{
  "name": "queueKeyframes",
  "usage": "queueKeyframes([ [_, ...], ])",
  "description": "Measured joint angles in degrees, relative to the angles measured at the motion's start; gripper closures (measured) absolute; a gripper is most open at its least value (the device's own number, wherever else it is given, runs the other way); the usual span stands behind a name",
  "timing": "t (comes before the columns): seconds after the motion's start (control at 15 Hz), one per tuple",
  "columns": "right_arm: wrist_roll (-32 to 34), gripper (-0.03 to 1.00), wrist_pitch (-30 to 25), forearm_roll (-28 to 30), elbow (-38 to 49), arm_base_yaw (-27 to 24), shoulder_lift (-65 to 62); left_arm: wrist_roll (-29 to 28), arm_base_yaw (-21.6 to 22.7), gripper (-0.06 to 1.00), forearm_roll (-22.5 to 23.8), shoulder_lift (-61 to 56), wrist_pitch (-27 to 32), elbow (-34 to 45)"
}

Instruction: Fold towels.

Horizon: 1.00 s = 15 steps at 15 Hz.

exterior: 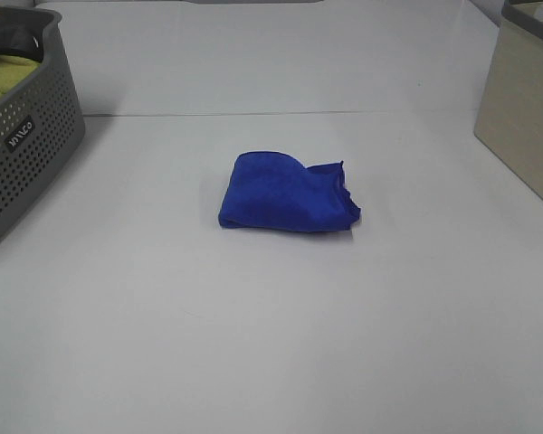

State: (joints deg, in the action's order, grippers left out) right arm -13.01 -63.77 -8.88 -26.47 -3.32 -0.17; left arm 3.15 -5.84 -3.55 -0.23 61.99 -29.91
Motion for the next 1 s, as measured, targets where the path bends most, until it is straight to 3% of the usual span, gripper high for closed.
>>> queueKeyframes([
  [0.2,0.0,0.21,0.0,-0.4,0.0,0.0,0.0,0.0,2.5,0.43,0.0,-0.1,0.0,0.0],
  [1.0,0.0,0.21,0.0,-0.7,0.0,0.0,0.0,0.0,2.5,0.43,0.0,-0.1,0.0,0.0],
])
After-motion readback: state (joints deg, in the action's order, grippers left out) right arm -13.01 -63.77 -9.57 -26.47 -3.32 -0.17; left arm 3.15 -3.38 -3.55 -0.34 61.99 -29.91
